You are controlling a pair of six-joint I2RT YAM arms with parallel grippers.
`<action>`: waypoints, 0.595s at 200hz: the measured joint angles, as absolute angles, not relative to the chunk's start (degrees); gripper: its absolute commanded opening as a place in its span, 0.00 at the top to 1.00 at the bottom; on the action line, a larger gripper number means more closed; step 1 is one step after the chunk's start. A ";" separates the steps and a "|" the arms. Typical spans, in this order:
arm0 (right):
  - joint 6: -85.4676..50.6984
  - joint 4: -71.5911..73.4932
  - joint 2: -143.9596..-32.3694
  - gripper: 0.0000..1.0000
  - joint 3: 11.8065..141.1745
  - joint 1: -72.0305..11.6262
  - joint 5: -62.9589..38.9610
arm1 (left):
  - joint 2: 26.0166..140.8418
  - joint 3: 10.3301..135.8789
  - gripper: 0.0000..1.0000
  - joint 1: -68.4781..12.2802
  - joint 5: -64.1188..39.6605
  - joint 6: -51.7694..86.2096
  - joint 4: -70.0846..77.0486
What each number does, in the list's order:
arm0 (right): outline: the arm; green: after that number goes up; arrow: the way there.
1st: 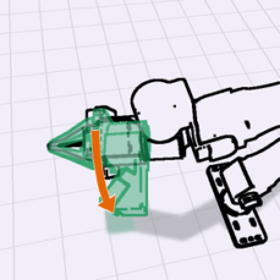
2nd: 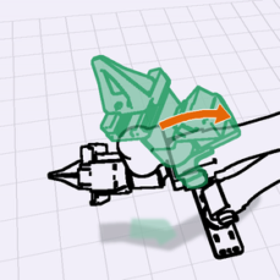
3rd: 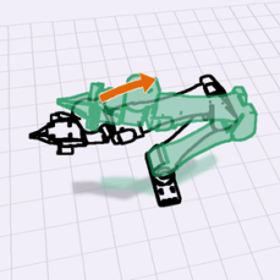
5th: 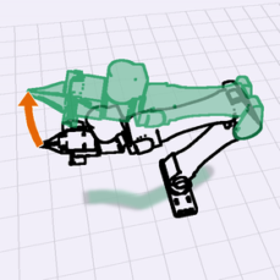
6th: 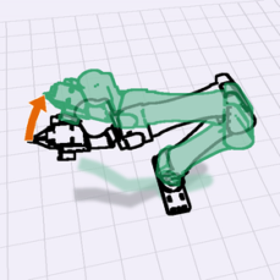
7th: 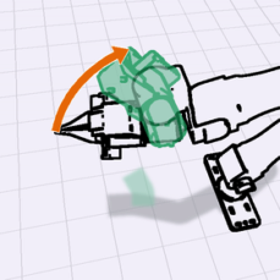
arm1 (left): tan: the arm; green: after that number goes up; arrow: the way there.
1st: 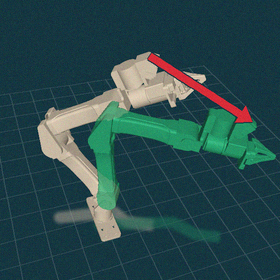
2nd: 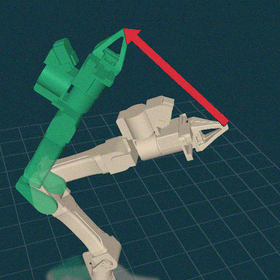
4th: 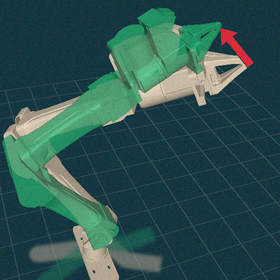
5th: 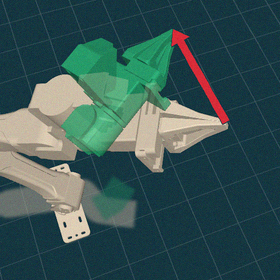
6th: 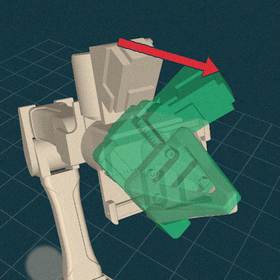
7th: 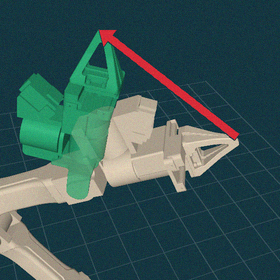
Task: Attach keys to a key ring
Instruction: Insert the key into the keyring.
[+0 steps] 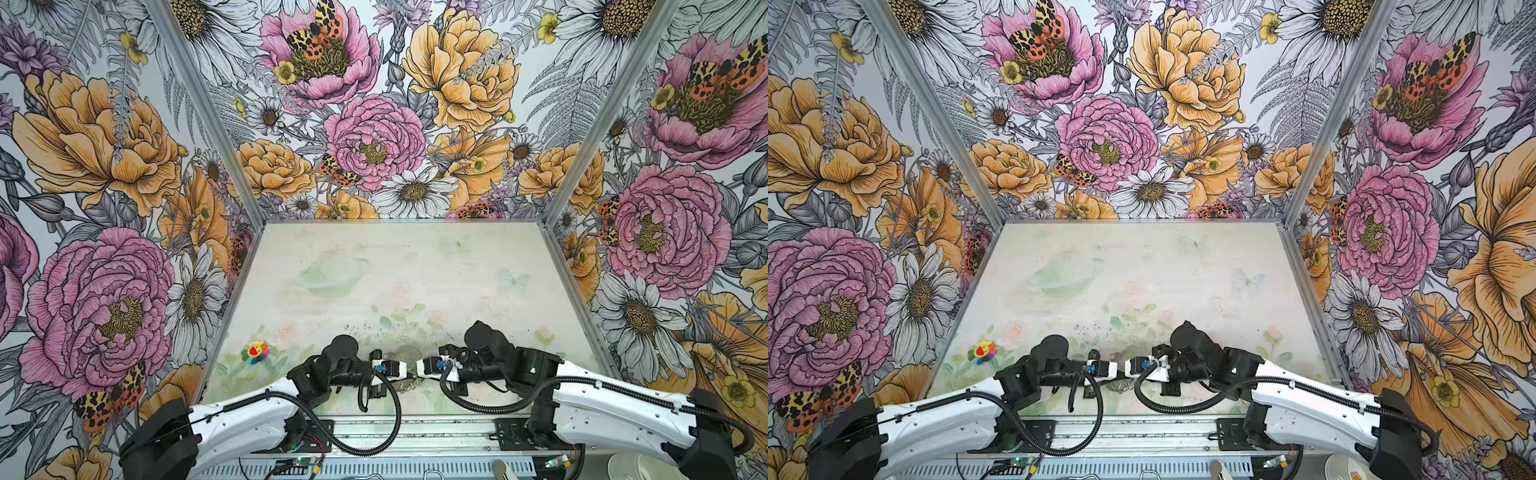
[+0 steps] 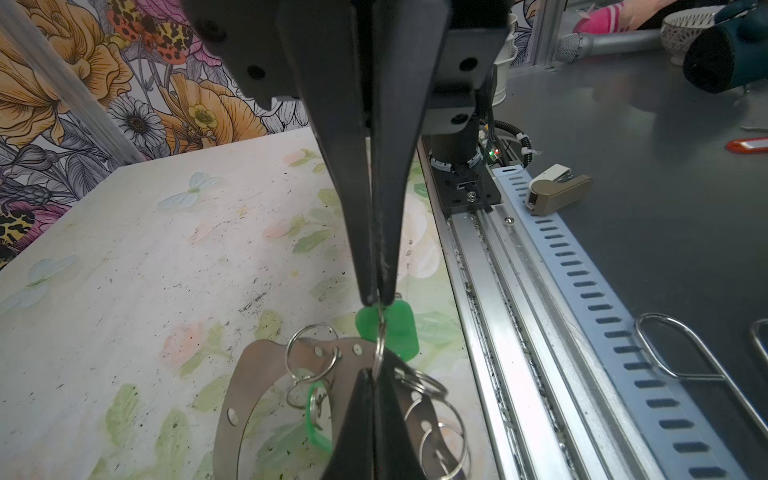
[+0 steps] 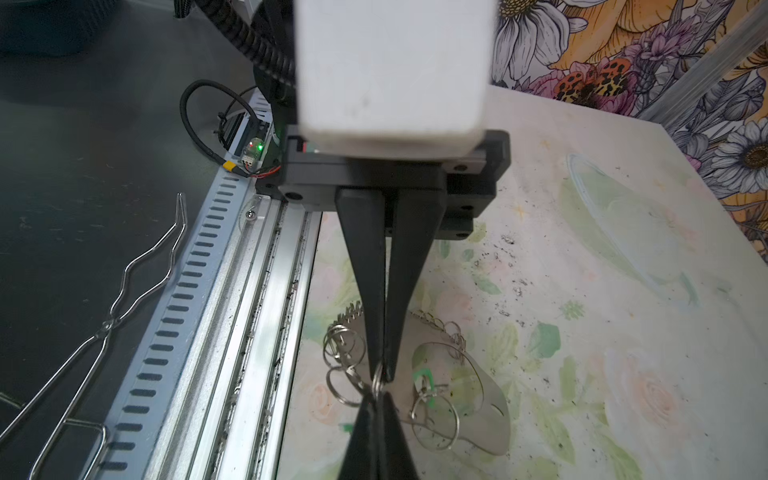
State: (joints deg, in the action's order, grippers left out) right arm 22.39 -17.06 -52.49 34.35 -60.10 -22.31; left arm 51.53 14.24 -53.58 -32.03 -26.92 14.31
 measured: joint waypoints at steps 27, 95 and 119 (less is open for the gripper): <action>22.37 -16.88 -53.39 1.00 34.35 -60.10 -22.31 | 51.53 14.24 1.00 -53.58 -32.05 -26.89 14.37; 22.35 -16.88 -53.32 1.00 34.35 -60.10 -22.00 | 51.53 14.24 1.00 -53.58 -32.08 -26.70 14.37; 22.04 -16.88 -53.32 1.00 34.35 -60.10 -21.67 | 51.72 14.24 1.00 -53.60 -32.14 -26.74 14.44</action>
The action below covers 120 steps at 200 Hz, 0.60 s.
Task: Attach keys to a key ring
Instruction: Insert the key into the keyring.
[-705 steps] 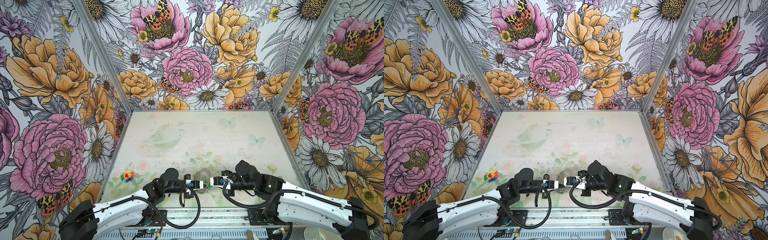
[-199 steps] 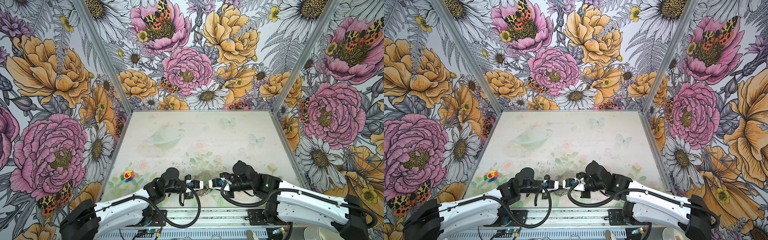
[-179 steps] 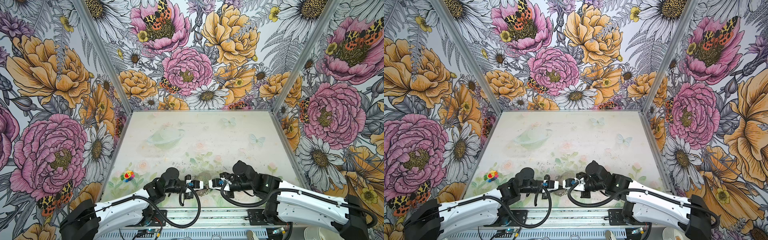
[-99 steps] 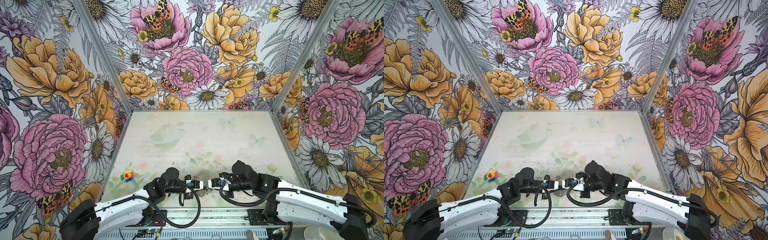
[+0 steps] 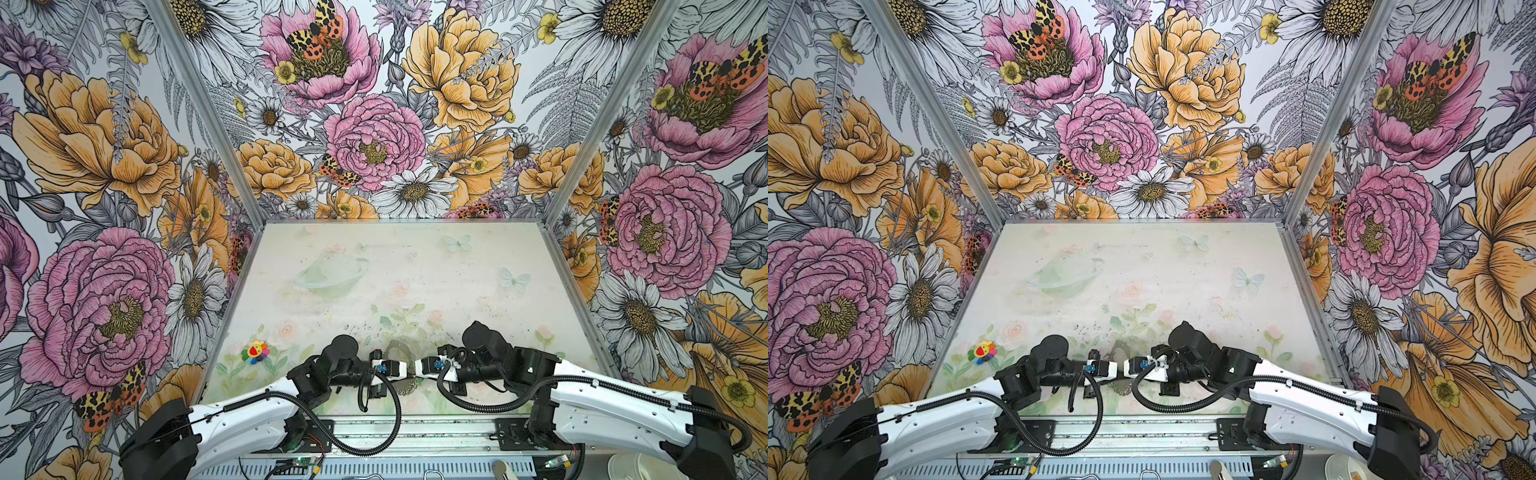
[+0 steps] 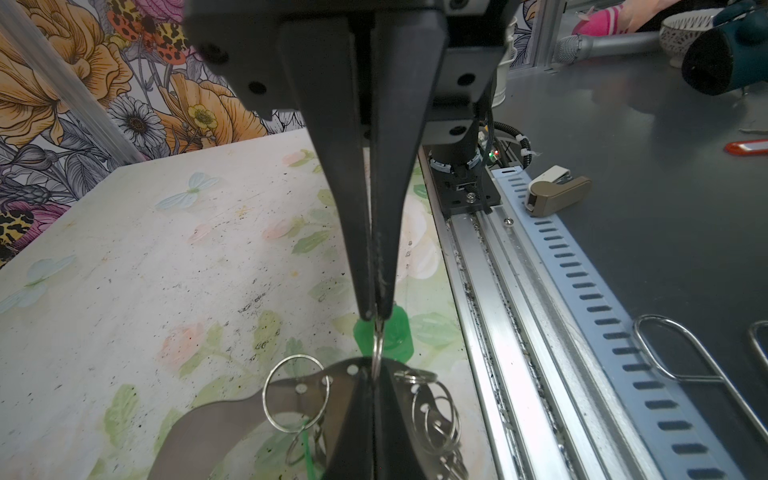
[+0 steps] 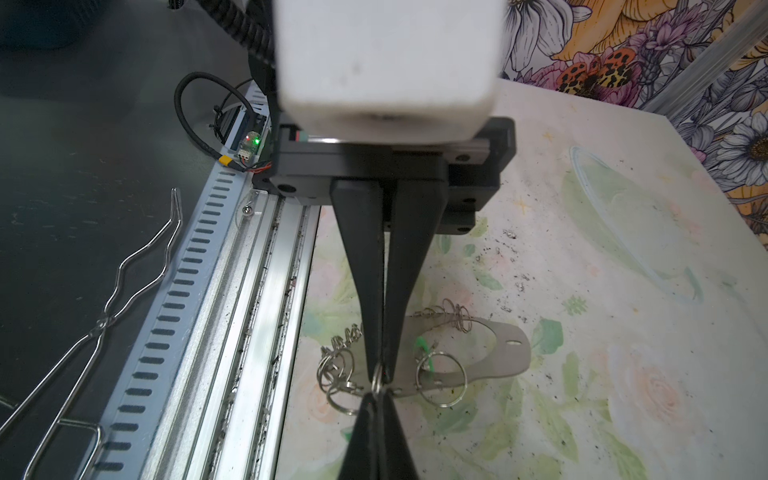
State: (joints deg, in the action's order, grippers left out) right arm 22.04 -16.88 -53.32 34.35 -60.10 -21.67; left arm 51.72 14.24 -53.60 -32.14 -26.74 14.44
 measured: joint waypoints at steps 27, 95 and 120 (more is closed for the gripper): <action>21.91 -16.95 -53.76 1.00 34.35 -60.10 -22.06 | 52.88 14.24 1.00 -53.82 -32.82 -26.83 14.90; 21.93 -17.37 -55.70 1.00 34.70 -60.03 -25.08 | 53.15 14.24 1.00 -54.96 -33.23 -27.18 13.10; 21.98 -17.52 -55.70 0.99 34.70 -59.64 -26.37 | 53.15 14.24 1.00 -55.09 -34.09 -27.22 13.02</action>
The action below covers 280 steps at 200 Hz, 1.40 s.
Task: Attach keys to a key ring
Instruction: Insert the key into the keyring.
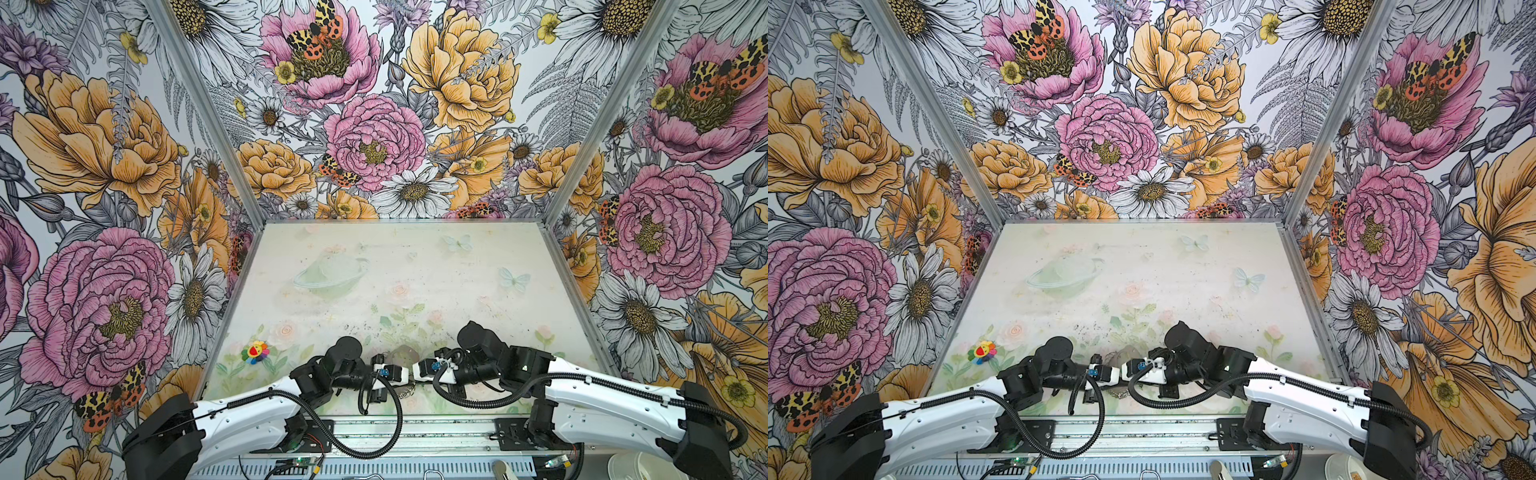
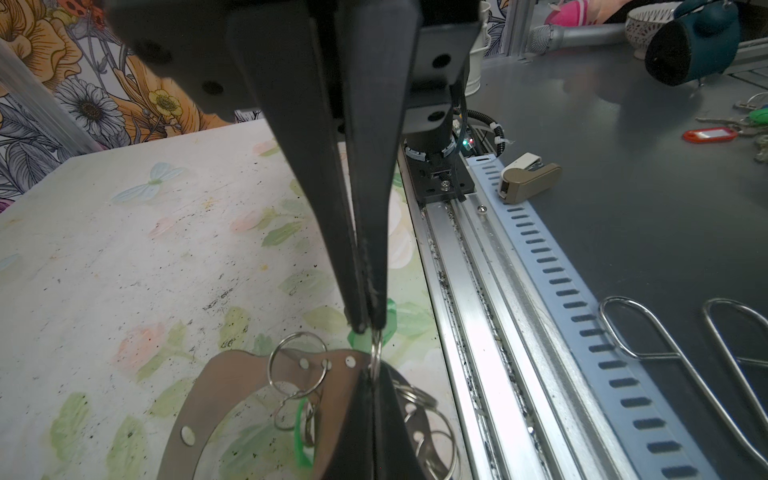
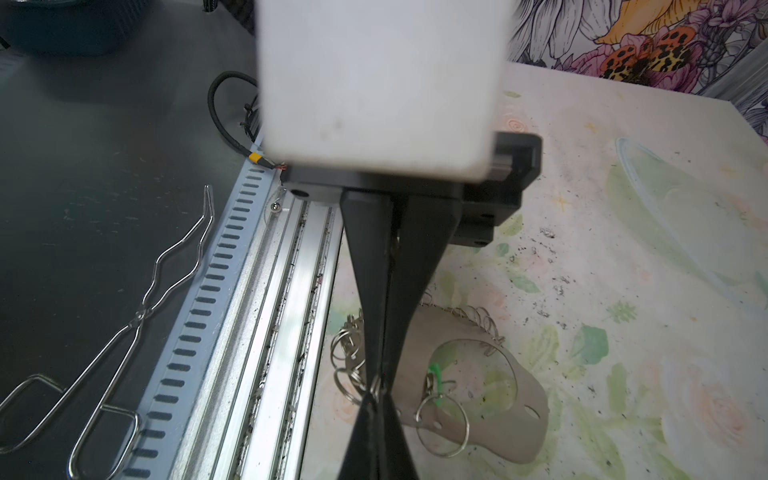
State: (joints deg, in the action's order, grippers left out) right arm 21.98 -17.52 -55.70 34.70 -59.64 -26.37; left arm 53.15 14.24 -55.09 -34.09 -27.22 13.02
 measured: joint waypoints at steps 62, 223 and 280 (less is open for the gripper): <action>22.00 -17.58 -55.70 0.94 34.70 -57.93 -30.17 | 53.12 14.24 1.00 -55.77 -34.65 -27.49 13.30; 23.05 -17.56 -60.23 0.98 37.36 -57.82 -32.03 | 51.94 14.24 1.00 -56.07 -34.72 -27.68 11.29; 23.03 -15.99 -60.93 0.89 37.74 -57.78 -31.73 | 48.31 13.58 1.00 -56.14 -32.86 -28.05 10.52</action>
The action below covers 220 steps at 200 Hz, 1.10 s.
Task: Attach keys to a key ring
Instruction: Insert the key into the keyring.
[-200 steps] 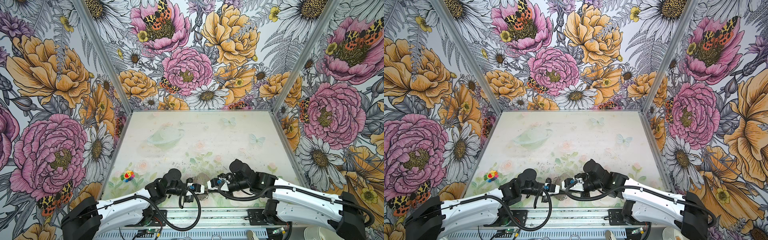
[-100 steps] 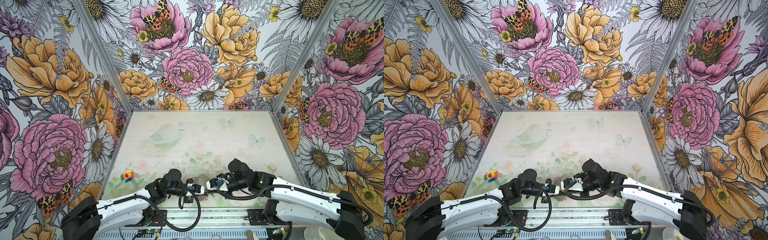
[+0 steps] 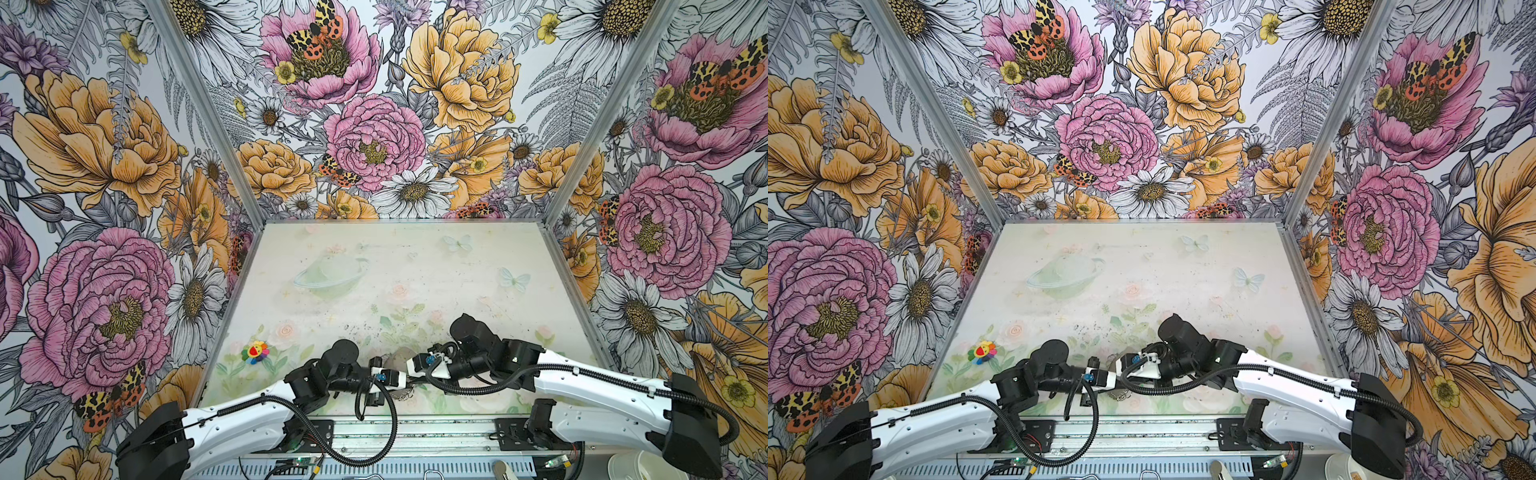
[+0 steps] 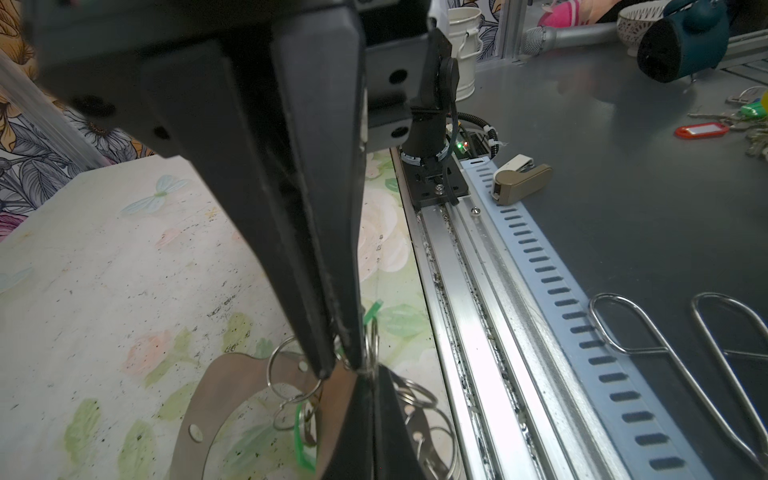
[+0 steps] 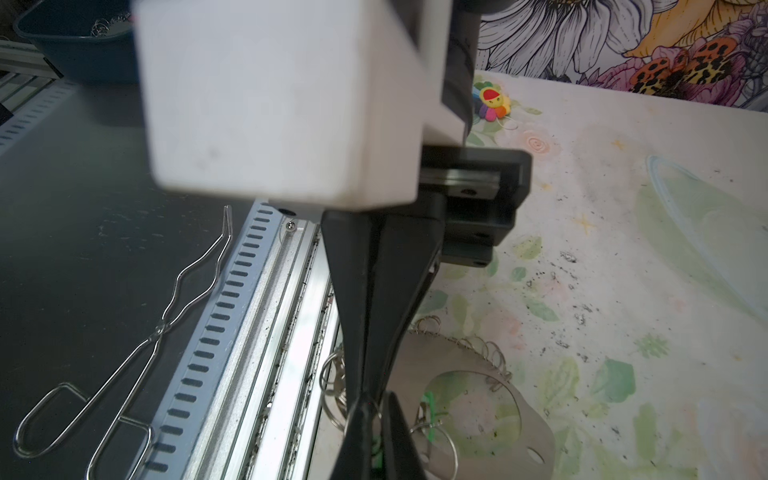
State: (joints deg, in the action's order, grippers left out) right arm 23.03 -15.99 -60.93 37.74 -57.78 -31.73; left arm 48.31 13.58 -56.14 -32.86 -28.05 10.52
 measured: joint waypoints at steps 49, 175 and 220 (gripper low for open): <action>23.05 -15.07 -61.21 0.85 37.76 -57.78 -30.00 | 47.70 13.54 1.00 -56.47 -33.12 -28.03 12.36; 19.29 -15.66 -55.20 0.76 38.37 -56.14 -11.40 | 44.80 11.55 1.00 -55.57 -28.36 -25.93 21.30; 19.14 -18.13 -52.16 0.76 41.01 -55.66 -10.00 | 44.51 10.59 1.00 -54.39 -26.63 -24.53 23.92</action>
